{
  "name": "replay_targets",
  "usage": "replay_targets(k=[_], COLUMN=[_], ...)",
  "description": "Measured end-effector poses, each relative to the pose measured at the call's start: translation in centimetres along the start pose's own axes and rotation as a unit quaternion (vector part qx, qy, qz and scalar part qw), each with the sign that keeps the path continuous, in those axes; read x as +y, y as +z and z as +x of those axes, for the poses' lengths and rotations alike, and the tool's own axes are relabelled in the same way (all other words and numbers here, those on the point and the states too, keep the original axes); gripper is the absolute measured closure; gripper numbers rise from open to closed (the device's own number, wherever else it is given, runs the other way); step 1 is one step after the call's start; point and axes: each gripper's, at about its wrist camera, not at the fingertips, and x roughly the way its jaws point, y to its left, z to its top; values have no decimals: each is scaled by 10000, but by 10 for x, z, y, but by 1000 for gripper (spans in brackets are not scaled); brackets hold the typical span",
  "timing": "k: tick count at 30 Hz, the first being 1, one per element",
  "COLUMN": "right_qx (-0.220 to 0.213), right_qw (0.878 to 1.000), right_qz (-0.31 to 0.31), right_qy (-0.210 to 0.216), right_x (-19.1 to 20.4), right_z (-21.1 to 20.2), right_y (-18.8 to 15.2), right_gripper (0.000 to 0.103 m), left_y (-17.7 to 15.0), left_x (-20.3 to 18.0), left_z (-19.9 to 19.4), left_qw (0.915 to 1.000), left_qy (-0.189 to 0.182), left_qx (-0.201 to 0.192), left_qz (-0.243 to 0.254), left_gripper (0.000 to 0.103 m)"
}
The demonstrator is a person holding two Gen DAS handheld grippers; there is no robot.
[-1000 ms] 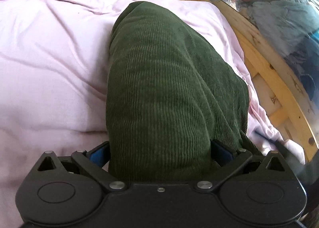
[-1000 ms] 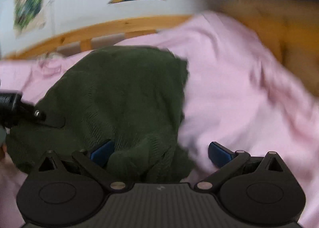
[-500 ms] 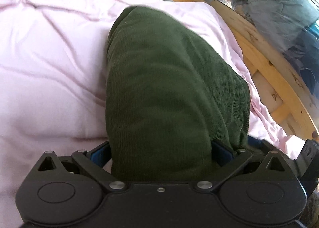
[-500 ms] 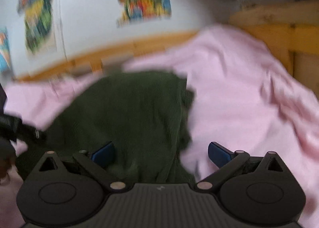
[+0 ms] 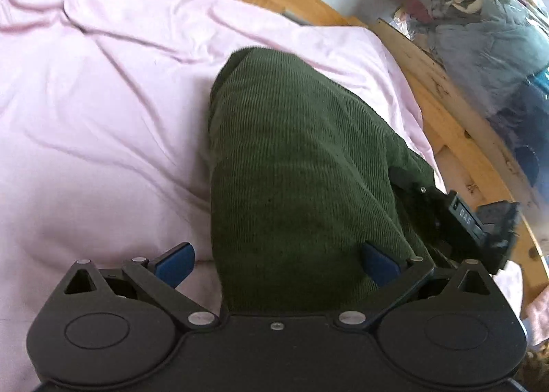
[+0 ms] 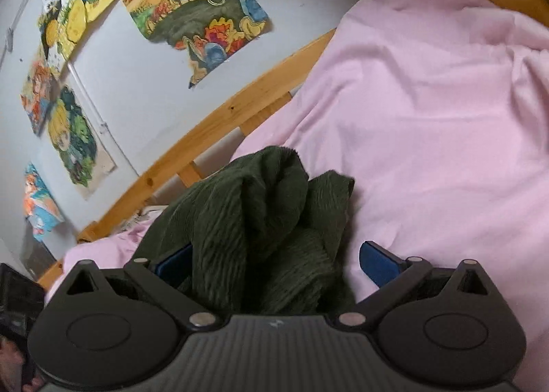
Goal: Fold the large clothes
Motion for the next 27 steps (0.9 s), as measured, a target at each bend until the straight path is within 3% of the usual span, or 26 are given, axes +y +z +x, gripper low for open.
replay_targets(k=[2,6,10,12,17,21,27], right_qx=[130,40,-177,-246,-346,-343,34], right_qw=[9998,9999,9991,9994,9993,9989,9989], right_qz=[-34,85,375,226,-20,22,136], right_qy=[174,82,56,40,134,325,457], right_x=[3,7,19,36,86,133,184], right_z=[3,-2,-17,-24,-33,-6,66], right_y=[-2,-4,-4,0,4,1,-20], right_gripper=[1,27,52,56,59,59,59], left_y=[4,7,7,6,0,-1,7], left_x=[7,22,8,3,-5,3,40], left_z=[10,35,33,26,-2,-47,-125], left_qw=[9992,9899,9936,9948,9956,9968,9967], left_qy=[-229,-780,-578,-472,-447,-389,326], left_qx=[247,850,782,692,512,241,-240], left_qz=[-209,-820,-583,-588,-639,-651,-704], left_gripper=[0,0,8,13,20,20,20])
